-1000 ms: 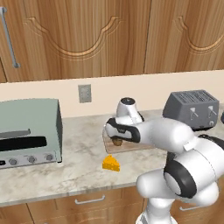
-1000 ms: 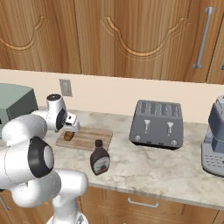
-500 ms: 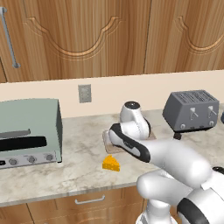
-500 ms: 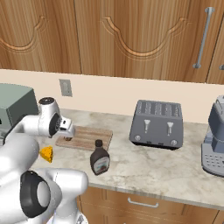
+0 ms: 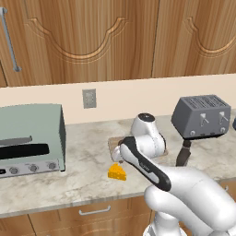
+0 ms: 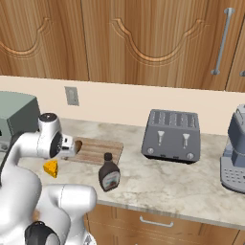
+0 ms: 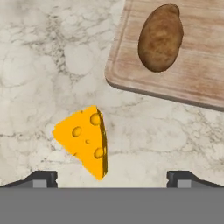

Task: Retrieve the reheated potato from the microwave, then place the potato, cheese, and condiment on the cutting board.

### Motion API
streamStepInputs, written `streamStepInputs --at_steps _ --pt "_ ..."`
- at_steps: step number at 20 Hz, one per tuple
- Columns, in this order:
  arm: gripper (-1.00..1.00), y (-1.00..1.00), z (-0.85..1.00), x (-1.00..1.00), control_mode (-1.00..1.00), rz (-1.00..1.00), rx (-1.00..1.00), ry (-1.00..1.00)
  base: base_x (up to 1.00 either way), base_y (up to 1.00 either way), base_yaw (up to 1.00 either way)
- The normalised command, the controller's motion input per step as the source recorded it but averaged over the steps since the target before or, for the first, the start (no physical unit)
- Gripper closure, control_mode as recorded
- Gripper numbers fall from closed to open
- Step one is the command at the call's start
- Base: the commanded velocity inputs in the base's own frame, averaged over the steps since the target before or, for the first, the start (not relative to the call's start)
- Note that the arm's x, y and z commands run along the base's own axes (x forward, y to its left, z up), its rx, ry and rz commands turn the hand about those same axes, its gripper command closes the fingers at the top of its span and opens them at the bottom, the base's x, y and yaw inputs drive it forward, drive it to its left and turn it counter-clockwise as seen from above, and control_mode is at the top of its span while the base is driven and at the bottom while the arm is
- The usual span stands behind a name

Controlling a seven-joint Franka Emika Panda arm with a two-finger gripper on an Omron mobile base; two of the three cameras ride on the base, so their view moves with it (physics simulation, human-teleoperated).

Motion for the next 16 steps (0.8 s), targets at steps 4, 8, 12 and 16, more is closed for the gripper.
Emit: streamStepInputs --at_steps 4,8,12,16 --pt "-1.0 0.27 0.06 -0.27 -1.0 0.15 0.0 0.08 0.0 0.0 0.0" --pt "-1.0 0.28 -0.01 -0.14 -1.0 0.14 0.0 0.04 0.0 0.0 0.0" --pt "-1.0 0.24 -0.07 0.0 -1.0 0.11 0.0 0.0 0.0 0.0 0.0" --pt "-1.0 0.13 -0.09 0.07 -1.0 0.1 -0.05 0.0 0.0 0.0 0.0"
